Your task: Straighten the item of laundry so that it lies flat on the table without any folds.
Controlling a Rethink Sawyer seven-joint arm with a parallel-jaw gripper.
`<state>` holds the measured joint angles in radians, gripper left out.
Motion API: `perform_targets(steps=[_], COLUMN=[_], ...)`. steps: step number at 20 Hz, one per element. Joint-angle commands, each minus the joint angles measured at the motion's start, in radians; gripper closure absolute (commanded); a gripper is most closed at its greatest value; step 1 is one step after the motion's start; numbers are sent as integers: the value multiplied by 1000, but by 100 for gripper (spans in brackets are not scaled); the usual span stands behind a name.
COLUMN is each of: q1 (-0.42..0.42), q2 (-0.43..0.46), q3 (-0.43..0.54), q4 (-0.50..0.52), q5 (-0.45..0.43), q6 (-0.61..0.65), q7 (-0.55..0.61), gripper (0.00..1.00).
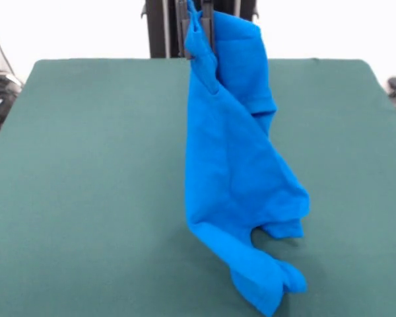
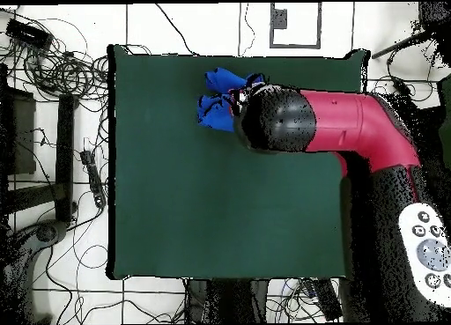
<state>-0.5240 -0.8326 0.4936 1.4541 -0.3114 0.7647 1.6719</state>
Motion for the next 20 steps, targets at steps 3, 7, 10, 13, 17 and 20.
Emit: perform_targets(steps=[3,7,10,13,17,20], q1=[-96,-166,-191,-216,-253,-286], q2=[91,126,155,198,248,282], q3=[221,279,300,325,354,371], q4=[194,211,200,185,172,167], q5=[-45,-91,-129,-164,-216,-257], q6=[-100,-104,-88,-85,-80,-74], q7=[-307,-367,-383,-410,-462,-503], gripper=[100,100,100,100,100,100])
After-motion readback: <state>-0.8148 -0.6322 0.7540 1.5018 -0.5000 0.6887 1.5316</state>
